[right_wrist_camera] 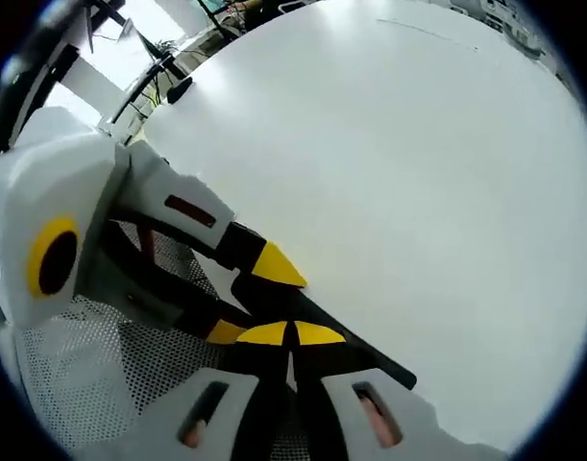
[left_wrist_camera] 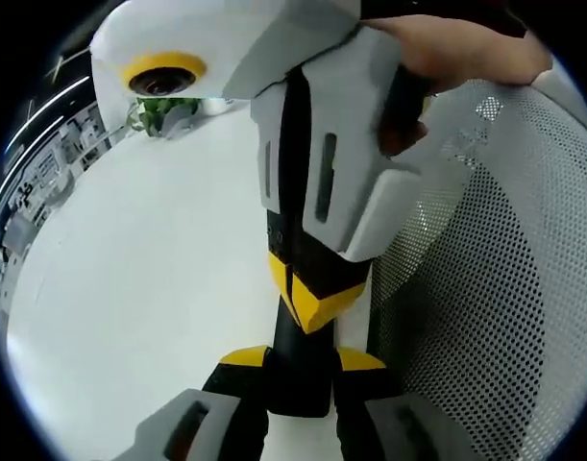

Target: Press the specified remote control buttons in sequence, fully releasing each button before pressing the next.

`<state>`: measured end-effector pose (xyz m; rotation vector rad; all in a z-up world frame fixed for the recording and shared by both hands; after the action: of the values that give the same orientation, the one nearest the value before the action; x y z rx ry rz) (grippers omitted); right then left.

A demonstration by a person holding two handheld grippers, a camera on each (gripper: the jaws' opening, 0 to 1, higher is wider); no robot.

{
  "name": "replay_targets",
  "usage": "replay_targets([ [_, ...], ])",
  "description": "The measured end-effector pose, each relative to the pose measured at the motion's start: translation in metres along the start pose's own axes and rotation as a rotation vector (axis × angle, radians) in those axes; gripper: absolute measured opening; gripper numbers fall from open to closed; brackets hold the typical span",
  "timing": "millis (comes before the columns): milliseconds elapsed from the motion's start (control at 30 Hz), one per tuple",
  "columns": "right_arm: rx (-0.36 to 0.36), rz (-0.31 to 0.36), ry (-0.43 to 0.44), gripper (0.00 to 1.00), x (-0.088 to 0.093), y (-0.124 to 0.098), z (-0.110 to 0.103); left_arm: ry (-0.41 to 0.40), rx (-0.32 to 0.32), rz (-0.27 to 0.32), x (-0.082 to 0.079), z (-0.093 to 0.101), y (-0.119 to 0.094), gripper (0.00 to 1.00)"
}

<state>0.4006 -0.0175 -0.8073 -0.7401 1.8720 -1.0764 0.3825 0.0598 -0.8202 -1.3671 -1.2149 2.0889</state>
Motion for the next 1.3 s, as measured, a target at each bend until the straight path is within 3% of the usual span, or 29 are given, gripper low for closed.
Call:
replay_targets([
  [833,0.008,-0.028,-0.004,0.0,-0.0006,-0.0004,0.0,-0.006,-0.002,0.007,-0.0002,-0.0009,0.0007,0.25],
  [1067,0.048,-0.054,-0.021,0.0,-0.0041,0.0016,-0.0041,-0.015,-0.005,0.013,-0.0003,-0.0005,0.0006,0.25],
  [1300,0.039,-0.04,-0.014,0.0,-0.0022,0.0005,-0.0024,-0.017,-0.009,0.019,-0.0001,-0.0002,0.0004,0.25],
])
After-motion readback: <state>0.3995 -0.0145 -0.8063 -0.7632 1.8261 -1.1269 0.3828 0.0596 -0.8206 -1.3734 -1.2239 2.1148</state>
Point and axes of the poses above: the point that each gripper's makers call its tool centre point, and the gripper's own axes: y roughly forward along the fingers, z roughly to its right, x roughly out of its underside, the point moved 7 cm from there along -y, roughly backward along the fingers, and after that the axes turned 15 degrees about -y, right-handed, at the moved point
